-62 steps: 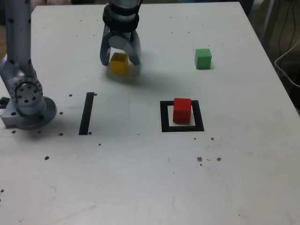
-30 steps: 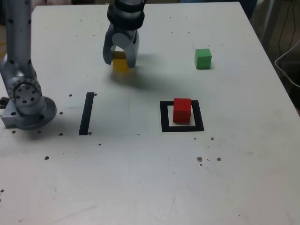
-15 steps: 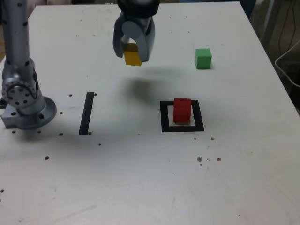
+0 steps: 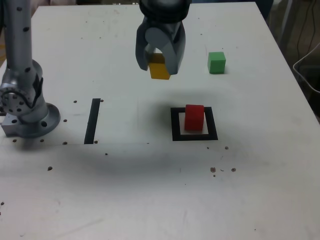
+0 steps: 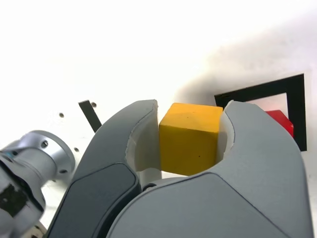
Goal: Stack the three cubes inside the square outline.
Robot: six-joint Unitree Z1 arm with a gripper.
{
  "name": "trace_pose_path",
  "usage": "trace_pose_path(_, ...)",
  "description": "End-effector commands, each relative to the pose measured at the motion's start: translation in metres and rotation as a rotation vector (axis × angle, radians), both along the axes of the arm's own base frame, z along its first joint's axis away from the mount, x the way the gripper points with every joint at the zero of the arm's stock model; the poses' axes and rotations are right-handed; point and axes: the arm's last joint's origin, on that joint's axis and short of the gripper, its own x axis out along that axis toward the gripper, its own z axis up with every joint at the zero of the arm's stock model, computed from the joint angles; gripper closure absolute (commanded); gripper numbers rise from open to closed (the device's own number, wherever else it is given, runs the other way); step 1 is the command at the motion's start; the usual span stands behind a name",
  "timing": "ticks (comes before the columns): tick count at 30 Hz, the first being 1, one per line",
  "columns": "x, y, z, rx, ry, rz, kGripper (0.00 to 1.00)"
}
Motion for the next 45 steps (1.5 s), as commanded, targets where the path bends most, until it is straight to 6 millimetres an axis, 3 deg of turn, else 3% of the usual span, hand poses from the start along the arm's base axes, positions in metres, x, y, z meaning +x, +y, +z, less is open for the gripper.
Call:
trace_pose_path(1, 0.005, -0.005, -0.003, 0.007, 0.003, 0.021, 0.75)
trace_pose_path(17, 0.046, -0.038, -0.009, 0.015, 0.007, 0.126, 0.75)
trace_pose_path(30, 0.052, -0.061, -0.017, 0.028, -0.006, 0.221, 0.75)
trace_pose_path(45, 0.074, -0.069, -0.037, 0.045, 0.014, 0.213, 0.75)
